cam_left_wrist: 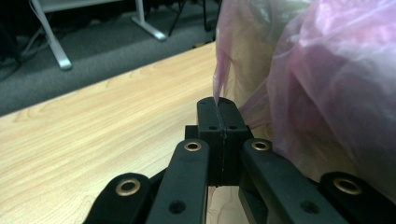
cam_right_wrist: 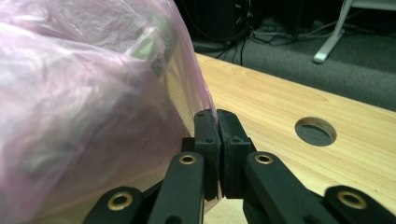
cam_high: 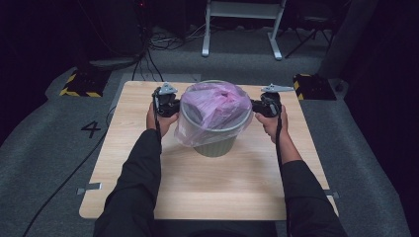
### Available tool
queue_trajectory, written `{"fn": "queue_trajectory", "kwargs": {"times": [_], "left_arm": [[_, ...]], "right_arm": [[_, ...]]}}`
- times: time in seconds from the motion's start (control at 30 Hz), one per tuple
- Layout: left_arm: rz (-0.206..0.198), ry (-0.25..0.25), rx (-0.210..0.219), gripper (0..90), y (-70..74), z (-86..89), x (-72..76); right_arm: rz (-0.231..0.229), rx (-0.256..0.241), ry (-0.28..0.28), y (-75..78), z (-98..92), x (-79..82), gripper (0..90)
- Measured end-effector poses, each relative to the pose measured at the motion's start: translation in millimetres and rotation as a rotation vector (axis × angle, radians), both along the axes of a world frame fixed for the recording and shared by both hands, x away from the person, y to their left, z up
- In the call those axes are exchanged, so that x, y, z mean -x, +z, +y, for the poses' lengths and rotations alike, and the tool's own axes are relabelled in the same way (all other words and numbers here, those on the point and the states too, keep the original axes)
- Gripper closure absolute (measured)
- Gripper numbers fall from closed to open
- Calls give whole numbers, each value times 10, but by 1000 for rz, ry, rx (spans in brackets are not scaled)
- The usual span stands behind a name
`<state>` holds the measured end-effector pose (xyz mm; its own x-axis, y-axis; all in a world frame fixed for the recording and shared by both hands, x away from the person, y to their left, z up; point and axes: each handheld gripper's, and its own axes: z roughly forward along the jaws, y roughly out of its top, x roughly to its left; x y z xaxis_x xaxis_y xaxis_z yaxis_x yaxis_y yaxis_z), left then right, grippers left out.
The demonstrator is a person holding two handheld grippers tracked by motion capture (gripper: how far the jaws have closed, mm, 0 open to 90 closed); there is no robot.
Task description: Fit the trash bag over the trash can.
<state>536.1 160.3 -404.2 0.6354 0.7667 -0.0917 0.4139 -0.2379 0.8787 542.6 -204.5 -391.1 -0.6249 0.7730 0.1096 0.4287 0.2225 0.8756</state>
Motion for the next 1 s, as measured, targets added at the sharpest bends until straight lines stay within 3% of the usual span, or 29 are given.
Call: {"fn": "queue_trajectory", "kwargs": {"times": [0.07, 0.1, 0.23, 0.3, 0.37, 0.4, 0.43, 0.53, 0.6, 0.63, 0.67, 0.7, 0.73, 0.8, 0.87, 0.9, 0.97, 1.0], "left_arm": [[38, 7, 0, 900, 7, 1, -60], [38, 7, 0, 900, 7, 1, -60], [105, -20, -48, 900, -38, -52, -128], [164, -62, -48, 900, -95, -72, -151], [185, -58, -59, 900, -124, -72, -151], [204, -70, -55, 900, -150, -69, -152], [211, -80, -68, 900, -203, -54, -122], [177, -80, -30, 899, -242, 30, -34], [160, -73, -27, 897, -262, 94, 25], [138, -48, -51, 887, -270, 126, 72], [138, -48, -51, 803, -270, 126, 72], [99, 17, -36, 662, -252, 206, 141], [99, 17, -36, 598, -252, 206, 141], [57, 44, 9, 561, -204, 330, 233], [13, 64, 10, 422, -144, 429, 335], [-17, 72, 9, 356, -98, 508, 423], [-31, 69, 8, 317, -80, 541, 461], [-53, 69, 1, 304, -52, 593, 524]], "right_arm": [[18, 10, -4, 14, 10, -31, 880], [20, 17, -11, 24, 16, -45, 879], [34, 19, -9, 27, 33, -75, 875], [83, 16, 5, -12, 43, -93, 870], [95, 25, 7, -23, 45, -101, 869], [165, 50, 29, -76, 51, -123, 854], [185, 67, 29, -111, 52, -128, 854], [162, 61, 35, -172, 0, -82, 854], [153, 47, 41, -190, -56, -42, 854], [141, 41, 38, -196, -92, -18, 846], [141, 41, 38, -196, -92, -18, 846], [91, 22, 65, -184, -175, 29, 746], [91, 22, 65, -184, -175, 29, 746], [64, 6, 50, -141, -251, 63, 664], [24, -16, 50, -73, -352, 120, 615], [-10, 3, 50, -22, -415, 179, 557], [-14, -4, 59, 0, -452, 205, 532], [-26, -20, 92, 41, -523, 274, 480]]}}
